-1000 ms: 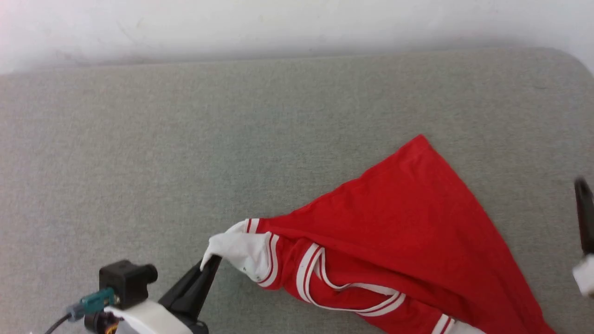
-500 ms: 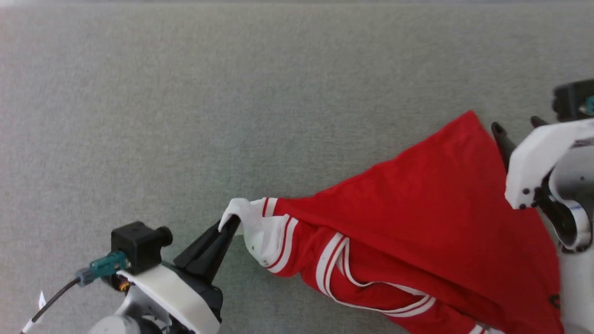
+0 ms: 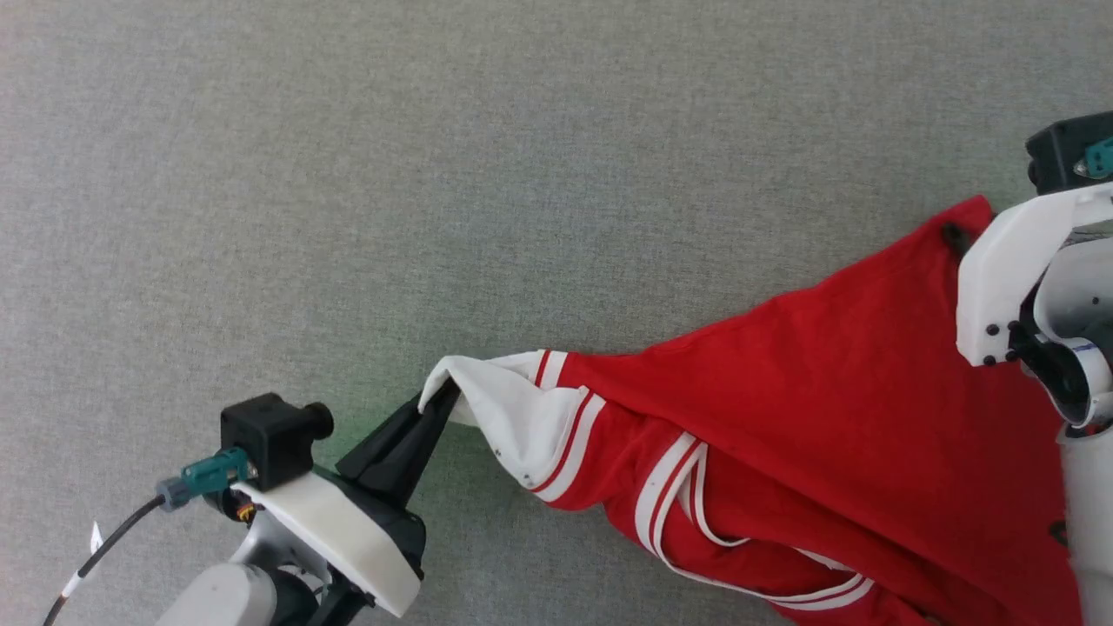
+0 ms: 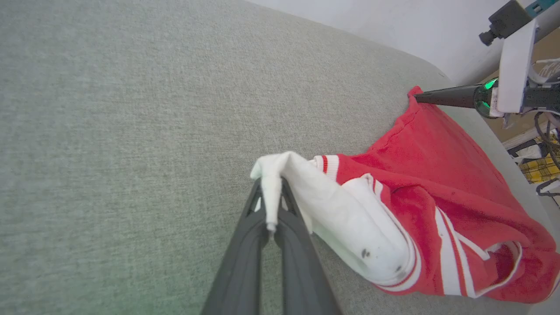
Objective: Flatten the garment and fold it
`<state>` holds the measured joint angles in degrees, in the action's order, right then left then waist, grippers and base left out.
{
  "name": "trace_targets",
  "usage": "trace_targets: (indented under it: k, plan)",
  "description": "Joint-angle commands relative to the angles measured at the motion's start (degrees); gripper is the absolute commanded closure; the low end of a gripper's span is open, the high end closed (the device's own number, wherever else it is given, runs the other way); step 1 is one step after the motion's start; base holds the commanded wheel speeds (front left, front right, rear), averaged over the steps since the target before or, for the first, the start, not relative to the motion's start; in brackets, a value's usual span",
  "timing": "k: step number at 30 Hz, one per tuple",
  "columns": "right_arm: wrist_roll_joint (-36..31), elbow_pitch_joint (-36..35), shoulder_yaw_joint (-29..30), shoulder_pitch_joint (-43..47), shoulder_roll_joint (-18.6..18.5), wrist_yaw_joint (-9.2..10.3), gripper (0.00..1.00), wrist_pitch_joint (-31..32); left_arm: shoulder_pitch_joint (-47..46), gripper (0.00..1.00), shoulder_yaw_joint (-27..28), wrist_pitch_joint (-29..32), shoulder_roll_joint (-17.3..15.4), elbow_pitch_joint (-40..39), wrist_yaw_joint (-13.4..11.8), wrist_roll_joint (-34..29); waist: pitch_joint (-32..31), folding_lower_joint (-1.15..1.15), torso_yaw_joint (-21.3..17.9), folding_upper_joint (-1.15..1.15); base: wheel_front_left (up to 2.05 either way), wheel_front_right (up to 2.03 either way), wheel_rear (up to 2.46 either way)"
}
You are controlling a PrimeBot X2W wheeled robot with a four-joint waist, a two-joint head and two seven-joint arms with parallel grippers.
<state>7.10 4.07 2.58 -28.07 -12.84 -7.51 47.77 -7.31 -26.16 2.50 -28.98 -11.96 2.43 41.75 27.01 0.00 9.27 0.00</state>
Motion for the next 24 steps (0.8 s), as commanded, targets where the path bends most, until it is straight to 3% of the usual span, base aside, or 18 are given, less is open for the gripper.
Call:
trace_targets:
  k: [1,9,16,24]
  plan:
    - [-0.02,1.56,-0.92,1.01,0.04,0.02,1.0,0.97,-1.03,1.0,0.0,-0.3,0.32,0.27,0.27,-0.01,0.13,0.0,0.01,0.0,0.0,0.0,0.0]
    - [-1.26,-0.4,-1.05,-0.99,1.49,0.02,1.0,-6.63,-1.97,1.0,1.91,-2.92,-0.28,1.21,0.28,-0.31,-3.14,0.0,-2.47,0.0,0.0,0.0,0.0]
    - [-1.68,-1.65,-0.34,-2.54,5.05,0.02,1.0,-18.75,-5.08,1.0,5.33,-8.48,-0.12,2.51,-3.51,-5.09,-9.57,0.0,-5.6,0.0,0.0,0.0,0.0]
    - [-0.2,-1.2,-0.72,-6.16,6.91,0.02,1.0,-26.69,-15.72,1.0,6.24,-5.63,-1.23,4.05,-6.16,-9.92,-18.21,0.0,-7.81,0.0,0.0,0.0,0.0]
